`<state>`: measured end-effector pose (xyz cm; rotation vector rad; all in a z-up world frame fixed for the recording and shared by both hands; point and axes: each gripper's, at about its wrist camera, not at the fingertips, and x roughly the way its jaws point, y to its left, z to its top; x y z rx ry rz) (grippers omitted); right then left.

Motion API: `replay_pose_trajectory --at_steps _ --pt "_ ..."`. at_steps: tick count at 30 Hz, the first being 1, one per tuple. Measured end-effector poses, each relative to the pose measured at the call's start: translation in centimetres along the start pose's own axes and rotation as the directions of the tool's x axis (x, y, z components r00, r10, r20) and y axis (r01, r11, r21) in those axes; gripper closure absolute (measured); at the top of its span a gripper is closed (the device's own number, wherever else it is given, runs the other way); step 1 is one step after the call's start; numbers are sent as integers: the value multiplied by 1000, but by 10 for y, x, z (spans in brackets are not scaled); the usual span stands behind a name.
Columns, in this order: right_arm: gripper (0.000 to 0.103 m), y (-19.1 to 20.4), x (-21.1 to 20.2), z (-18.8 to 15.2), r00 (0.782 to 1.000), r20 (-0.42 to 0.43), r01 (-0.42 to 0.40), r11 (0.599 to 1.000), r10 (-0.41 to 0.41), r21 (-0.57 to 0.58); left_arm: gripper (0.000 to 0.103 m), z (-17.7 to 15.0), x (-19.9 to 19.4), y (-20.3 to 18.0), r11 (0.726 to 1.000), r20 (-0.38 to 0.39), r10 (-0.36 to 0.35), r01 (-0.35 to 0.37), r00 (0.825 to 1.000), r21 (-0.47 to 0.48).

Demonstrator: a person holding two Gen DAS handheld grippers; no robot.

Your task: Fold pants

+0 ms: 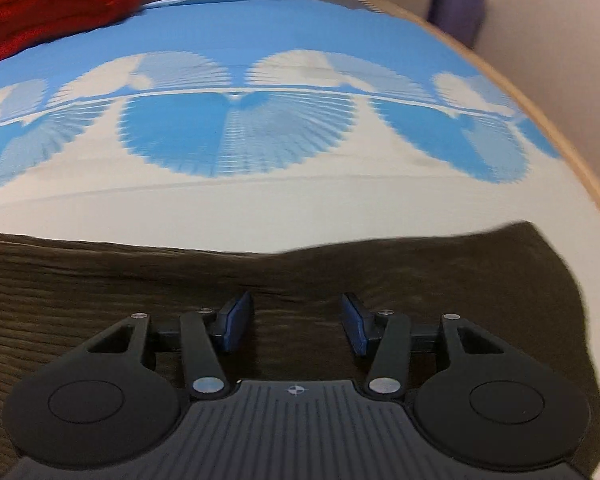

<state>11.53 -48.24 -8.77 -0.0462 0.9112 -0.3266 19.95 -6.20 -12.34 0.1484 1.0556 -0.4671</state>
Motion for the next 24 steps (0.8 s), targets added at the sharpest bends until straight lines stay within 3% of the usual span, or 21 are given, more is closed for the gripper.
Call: replay_pose_trajectory --at_steps 6,7,9,12,14,17,19,20,21,22,23,24 --pt "53 -81 -2 -20 989 -31 150 977 -147 152 101 -2 5 -15 992 30 64 -67 997 105" --pt "61 -96 -4 -25 986 -41 166 970 -161 180 101 -1 5 -14 992 30 63 -65 998 106" --pt "103 -126 -10 -36 987 -53 159 956 -150 247 101 1 4 -12 996 19 52 -53 998 71" --pt "103 -151 -28 -46 983 -43 184 930 -180 318 98 8 -11 -22 997 13 70 -71 997 43" --pt "103 -158 -47 -51 979 12 185 920 -202 345 95 8 -31 -39 998 66 8 -12 998 60" --pt "59 -167 -71 -59 974 44 189 901 -224 391 93 2 -40 -63 994 90 -67 58 994 93" --pt "57 -178 -76 -69 989 33 117 888 -147 444 93 -7 -24 -73 992 31 -80 77 996 99" --pt "56 -183 -74 -75 995 3 91 882 -104 462 91 -14 -7 -76 992 -46 -71 75 996 105" --pt "56 -187 -68 -82 994 -57 105 877 -88 468 90 -21 7 -79 992 -121 -45 58 992 112" --pt "56 -190 -62 -90 984 -137 162 874 -111 458 90 -24 3 -83 992 -82 -27 37 996 119" --pt "56 -193 -58 -96 967 -202 234 867 -158 439 89 -21 -3 -92 990 -92 16 -3 996 142" --pt "44 -199 -60 -103 958 -225 263 849 -176 458 89 -20 -12 -100 987 -90 39 -25 995 160"
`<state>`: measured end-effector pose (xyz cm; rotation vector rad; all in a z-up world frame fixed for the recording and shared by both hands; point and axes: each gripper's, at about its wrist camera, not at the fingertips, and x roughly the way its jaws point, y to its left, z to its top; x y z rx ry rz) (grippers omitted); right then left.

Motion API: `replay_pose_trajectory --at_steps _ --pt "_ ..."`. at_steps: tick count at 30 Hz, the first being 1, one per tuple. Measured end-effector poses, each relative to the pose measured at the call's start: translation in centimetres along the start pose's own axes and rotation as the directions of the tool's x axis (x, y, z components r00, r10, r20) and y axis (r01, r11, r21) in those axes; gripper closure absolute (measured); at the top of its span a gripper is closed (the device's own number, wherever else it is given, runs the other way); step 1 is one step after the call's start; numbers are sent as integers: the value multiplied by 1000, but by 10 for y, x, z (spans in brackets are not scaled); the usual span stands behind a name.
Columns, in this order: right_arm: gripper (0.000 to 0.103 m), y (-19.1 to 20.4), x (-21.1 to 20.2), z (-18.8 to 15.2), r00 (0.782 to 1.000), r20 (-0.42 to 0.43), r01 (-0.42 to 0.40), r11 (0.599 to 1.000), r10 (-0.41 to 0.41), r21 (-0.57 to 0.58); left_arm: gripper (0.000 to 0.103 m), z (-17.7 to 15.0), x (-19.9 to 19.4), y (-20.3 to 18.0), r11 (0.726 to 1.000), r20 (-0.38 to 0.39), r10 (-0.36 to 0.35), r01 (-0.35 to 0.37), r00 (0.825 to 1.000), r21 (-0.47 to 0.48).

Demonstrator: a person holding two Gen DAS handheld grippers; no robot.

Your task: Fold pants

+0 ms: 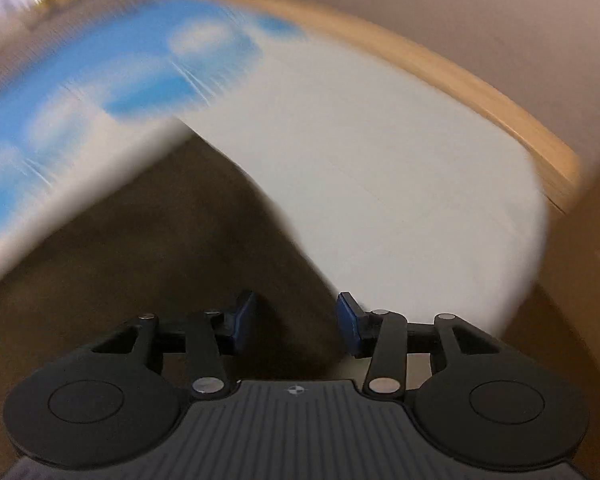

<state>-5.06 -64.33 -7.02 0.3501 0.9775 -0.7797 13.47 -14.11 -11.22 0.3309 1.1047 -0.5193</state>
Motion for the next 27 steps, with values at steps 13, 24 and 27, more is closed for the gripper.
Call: replay_pose_trajectory --at_steps 13,24,27 --pt "44 -65 7 -32 953 -20 -229 764 301 603 71 -81 -57 -95 988 17 13 -15 1000 152" --pt "46 -35 -3 -24 971 20 -218 843 239 492 69 -132 -120 -58 970 72 113 -95 991 -224" --pt "47 -31 1 -26 966 4 -226 839 258 494 69 -142 -118 -56 957 67 128 -105 990 -272"
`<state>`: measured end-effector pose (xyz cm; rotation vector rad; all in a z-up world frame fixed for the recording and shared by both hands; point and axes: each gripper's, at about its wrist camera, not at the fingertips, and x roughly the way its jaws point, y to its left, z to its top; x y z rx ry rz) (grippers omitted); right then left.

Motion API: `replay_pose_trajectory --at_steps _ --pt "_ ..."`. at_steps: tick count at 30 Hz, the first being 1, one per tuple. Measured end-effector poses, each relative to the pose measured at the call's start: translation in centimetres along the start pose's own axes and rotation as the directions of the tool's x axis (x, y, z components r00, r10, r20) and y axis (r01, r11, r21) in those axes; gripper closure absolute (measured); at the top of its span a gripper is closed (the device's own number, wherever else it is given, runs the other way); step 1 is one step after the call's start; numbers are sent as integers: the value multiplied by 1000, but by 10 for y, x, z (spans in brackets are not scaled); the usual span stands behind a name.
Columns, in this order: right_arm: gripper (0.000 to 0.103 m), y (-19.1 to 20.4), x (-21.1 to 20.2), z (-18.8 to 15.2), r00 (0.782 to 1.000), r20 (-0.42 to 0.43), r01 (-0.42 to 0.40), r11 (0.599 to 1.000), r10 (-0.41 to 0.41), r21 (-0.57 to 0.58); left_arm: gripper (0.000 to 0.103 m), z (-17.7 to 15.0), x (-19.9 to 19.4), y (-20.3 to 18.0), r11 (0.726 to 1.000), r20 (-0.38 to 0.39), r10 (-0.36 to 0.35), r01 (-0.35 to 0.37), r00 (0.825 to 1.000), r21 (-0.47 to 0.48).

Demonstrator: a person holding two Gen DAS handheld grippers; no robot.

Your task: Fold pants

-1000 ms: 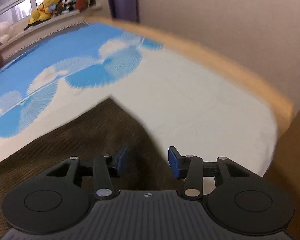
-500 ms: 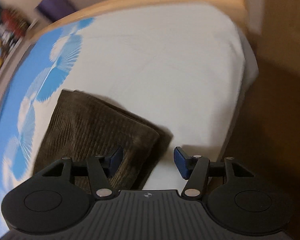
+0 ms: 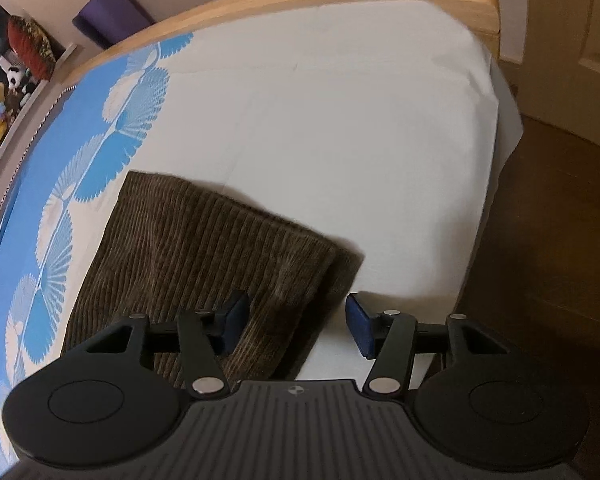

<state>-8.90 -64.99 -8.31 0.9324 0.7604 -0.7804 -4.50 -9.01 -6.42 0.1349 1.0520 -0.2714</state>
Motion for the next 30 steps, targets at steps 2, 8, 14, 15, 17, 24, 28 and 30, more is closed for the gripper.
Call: replay_pose_trajectory --at_steps 2,8,14,15,17,24,28,30 --pt "47 3 1 -2 1000 10 6 1000 -6 -28 69 -1 2 1 1000 -2 5 -5 1000 -15" --pt "48 3 2 -3 1000 25 -2 1000 2 -23 69 -3 2 12 1000 13 -4 4 1000 -17" --pt "54 6 4 -5 999 38 4 1000 -4 -14 69 -15 13 16 1000 56 -14 14 998 -2" --pt "69 7 4 -5 999 44 20 999 -18 -26 69 -13 17 18 1000 45 -9 10 999 -15" --pt "82 4 4 -5 999 49 18 1000 -17 -15 69 -8 17 23 998 68 -23 26 997 -52" --pt "88 18 -16 -4 992 122 -17 999 20 -27 69 5 7 43 990 111 -27 42 993 -135" --pt "90 71 -53 -20 964 256 -15 975 73 -222 69 14 -3 60 979 147 -27 56 989 -195" --pt "90 115 -77 -39 941 318 11 928 117 -372 69 17 -8 67 977 161 1 33 987 -212"
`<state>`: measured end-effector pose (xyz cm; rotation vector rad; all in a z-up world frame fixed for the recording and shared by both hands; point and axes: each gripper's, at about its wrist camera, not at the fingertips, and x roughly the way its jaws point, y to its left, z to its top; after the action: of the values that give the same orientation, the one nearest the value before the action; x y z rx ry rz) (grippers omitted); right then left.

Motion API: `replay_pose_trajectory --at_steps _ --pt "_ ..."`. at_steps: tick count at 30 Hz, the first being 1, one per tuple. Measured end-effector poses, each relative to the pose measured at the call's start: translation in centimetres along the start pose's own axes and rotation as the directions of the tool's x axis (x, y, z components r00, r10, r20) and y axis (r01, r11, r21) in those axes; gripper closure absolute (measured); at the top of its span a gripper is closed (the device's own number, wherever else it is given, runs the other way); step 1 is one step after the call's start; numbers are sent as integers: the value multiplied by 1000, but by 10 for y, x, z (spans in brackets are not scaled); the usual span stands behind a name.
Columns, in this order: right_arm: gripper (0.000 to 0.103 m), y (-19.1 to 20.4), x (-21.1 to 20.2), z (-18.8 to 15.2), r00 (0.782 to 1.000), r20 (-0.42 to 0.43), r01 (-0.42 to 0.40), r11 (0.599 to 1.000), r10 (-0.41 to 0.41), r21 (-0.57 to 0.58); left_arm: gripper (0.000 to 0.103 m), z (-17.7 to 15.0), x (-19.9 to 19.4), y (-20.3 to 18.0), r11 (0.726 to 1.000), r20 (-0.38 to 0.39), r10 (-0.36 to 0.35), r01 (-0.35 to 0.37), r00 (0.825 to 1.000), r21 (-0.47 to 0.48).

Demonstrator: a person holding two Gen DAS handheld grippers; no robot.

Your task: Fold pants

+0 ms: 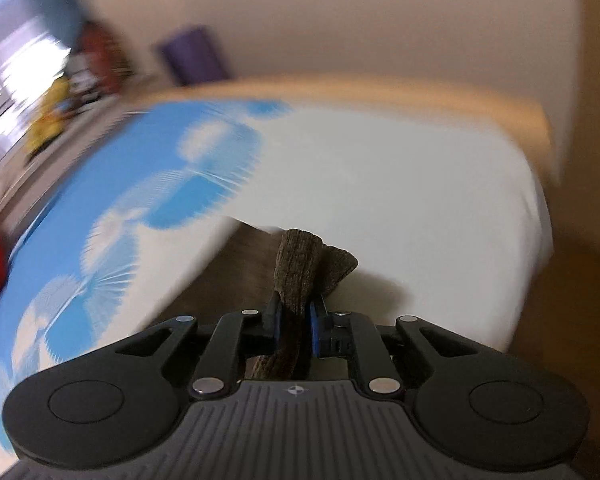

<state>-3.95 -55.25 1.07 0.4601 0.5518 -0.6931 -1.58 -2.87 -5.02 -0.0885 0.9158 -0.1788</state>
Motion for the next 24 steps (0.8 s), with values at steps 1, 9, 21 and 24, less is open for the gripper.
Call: replay_pose_trajectory --at_steps 1,9,21,24 --pt "90 24 -12 1 999 30 -15 998 17 -63 69 2 -2 3 1000 12 9 -9 1000 -2" --pt "90 238 -140 -118 895 135 -230 700 425 -676 69 9 -14 47 996 35 38 -35 999 -82" --pt "67 290 -149 -325 837 -423 -514 232 347 -826 69 6 -6 111 977 -36 47 -53 998 -207" --pt "54 289 -157 -305 825 -399 -523 274 401 -807 68 8 -2 112 979 -36 60 -66 998 -195"
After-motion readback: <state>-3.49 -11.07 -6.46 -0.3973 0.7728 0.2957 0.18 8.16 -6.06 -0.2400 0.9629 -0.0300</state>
